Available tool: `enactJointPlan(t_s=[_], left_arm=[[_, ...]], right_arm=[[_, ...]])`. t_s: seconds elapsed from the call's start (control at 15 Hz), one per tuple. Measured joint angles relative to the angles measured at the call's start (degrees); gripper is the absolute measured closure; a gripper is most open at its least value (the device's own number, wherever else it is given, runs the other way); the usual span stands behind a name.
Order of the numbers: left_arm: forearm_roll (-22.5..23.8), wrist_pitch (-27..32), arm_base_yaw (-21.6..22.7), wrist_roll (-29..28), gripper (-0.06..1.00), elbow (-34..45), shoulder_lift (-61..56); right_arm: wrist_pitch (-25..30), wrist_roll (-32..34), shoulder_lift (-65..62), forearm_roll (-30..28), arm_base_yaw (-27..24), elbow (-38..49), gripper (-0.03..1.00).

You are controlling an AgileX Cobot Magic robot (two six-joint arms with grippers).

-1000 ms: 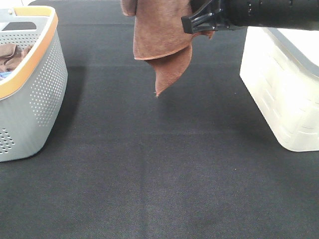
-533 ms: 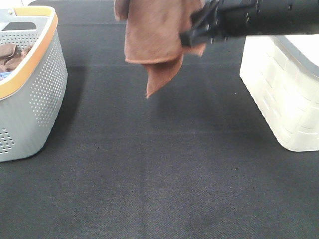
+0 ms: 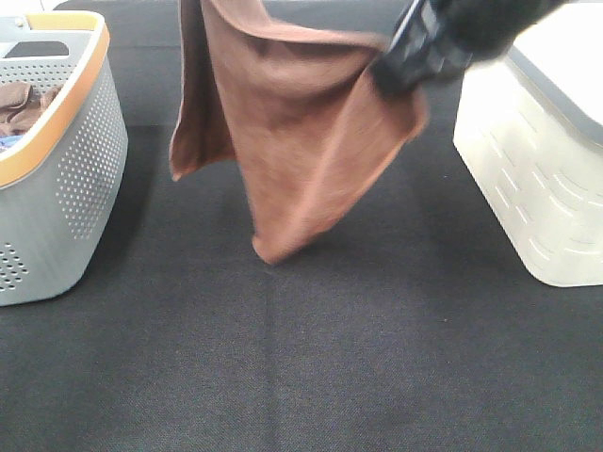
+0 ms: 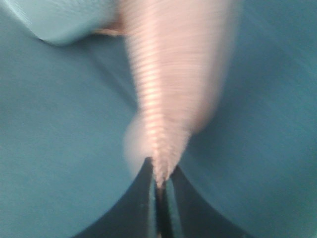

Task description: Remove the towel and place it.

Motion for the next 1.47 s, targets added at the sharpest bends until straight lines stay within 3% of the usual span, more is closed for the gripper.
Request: enactJointPlan(t_s=[0.2, 0.27, 0.33, 0.4, 0.6, 0.8, 0.93, 1.0, 1.13, 1.47], left_arm=[[6.9, -0.8, 0.0, 0.0, 0.94, 0.0, 3.2], [6.9, -0.8, 0.0, 0.0, 0.94, 0.0, 3.2], [9.9, -3.0, 0.0, -0.1, 0.94, 0.0, 4.3], [13.8, -9.2, 0.0, -1.2, 0.94, 0.0, 6.1], [18.9, -26.5, 0.0, -1.8, 0.94, 0.0, 9.1], [24.1, -41.5, 0.1, -1.7, 0.94, 0.0, 12.3], [24.8, -46.9, 1.0, -1.7, 0.94, 0.0, 15.1], [24.9, -47.5, 1.5, -1.7, 0.94, -0.1, 17.2], [24.9, -41.8, 1.5, -1.7, 0.94, -0.1, 20.5], [20.4, -13.9, 1.0, -1.9, 0.94, -0.1, 23.7]], right_arm=[[0.1, 12.4, 2.8, -16.6, 0.0, -9.0, 0.97], [0.1, 12.4, 2.8, -16.6, 0.0, -9.0, 0.97], [0.1, 14.7, 5.2, -21.6, 0.0, -12.3, 0.97], [0.1, 17.0, 9.6, -27.0, -0.1, -16.8, 0.97], [-1.8, 20.5, 18.4, -33.7, -3.2, -25.3, 0.97], [-14.2, 22.1, 23.3, -35.6, -8.4, -28.8, 0.97], [-21.9, 22.5, 24.9, -35.9, -10.7, -29.1, 0.97], [-24.2, 22.5, 26.0, -35.8, -11.6, -29.3, 0.97], [-21.5, 22.5, 28.4, -33.1, -11.7, -29.3, 0.97], [-0.1, 18.1, 33.1, -15.4, -11.6, -29.3, 0.97]])
